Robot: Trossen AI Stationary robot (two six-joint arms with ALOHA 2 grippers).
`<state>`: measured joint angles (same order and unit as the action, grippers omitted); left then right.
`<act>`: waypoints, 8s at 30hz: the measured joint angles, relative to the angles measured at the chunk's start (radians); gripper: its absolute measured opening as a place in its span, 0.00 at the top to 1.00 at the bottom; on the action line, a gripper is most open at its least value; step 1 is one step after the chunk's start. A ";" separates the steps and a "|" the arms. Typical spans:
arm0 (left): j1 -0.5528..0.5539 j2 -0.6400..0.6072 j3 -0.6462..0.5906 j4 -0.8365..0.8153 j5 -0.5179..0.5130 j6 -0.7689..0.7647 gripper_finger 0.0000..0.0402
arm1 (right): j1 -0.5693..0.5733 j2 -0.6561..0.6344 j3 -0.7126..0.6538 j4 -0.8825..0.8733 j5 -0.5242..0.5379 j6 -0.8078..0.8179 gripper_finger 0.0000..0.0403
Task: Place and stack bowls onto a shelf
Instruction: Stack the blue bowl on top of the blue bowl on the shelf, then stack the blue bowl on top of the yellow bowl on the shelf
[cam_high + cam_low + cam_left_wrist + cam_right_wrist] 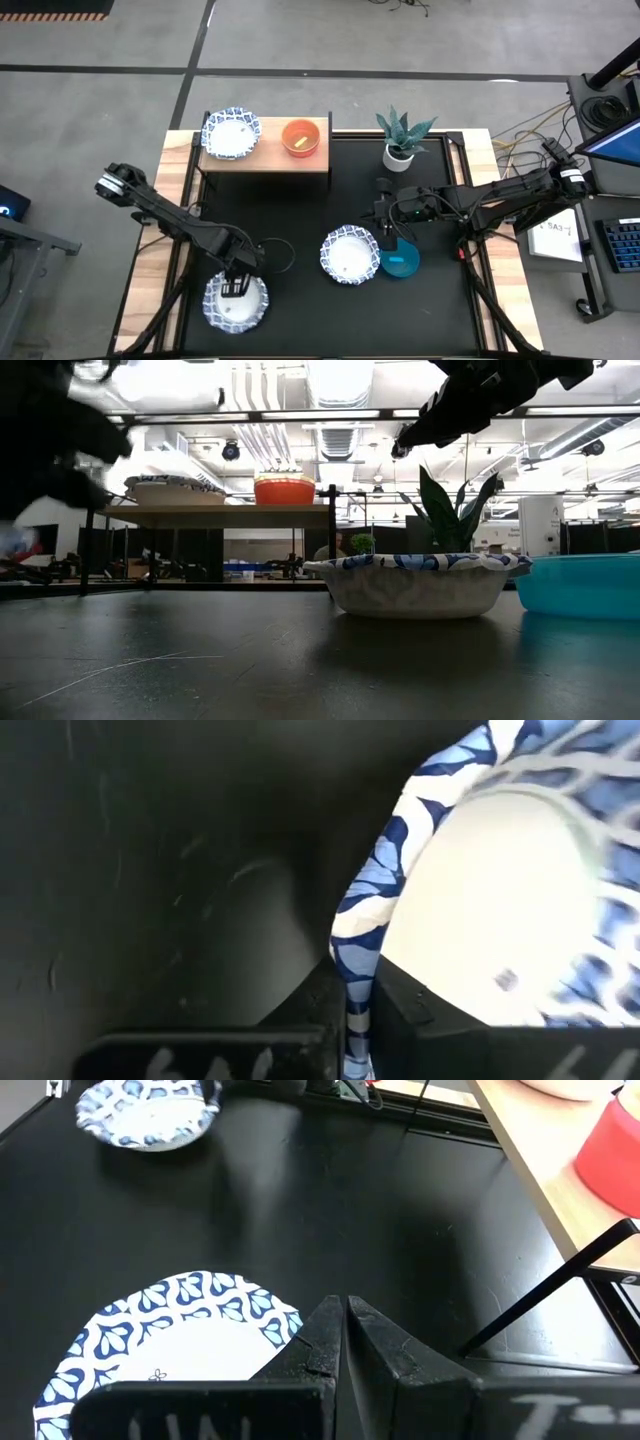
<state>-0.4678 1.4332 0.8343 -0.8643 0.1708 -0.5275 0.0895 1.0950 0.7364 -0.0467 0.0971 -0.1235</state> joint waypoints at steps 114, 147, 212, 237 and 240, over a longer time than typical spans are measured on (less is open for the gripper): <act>1.316 -0.083 0.803 -0.633 -0.766 0.283 0.90 | 0.000 -0.003 -0.001 0.005 0.008 0.036 0.98; 1.254 -0.003 0.670 -0.629 -0.837 0.176 1.00 | 0.000 -0.002 -0.001 0.000 0.007 0.034 0.98; 0.005 -0.323 -0.049 0.482 -0.816 0.257 1.00 | 0.357 0.423 0.271 -0.845 -0.225 0.707 0.66; 0.005 -0.323 -0.051 0.482 -0.817 0.265 1.00 | 0.331 0.295 0.407 -1.080 -0.108 0.686 0.98; 0.005 -0.323 -0.051 0.482 -0.817 0.271 1.00 | 0.311 0.283 0.497 -1.107 -0.013 0.637 0.98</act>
<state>-0.4633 1.1107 0.7834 -0.3824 -0.6464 -0.2563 0.4007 1.3777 1.2334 -1.1538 0.0840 0.5134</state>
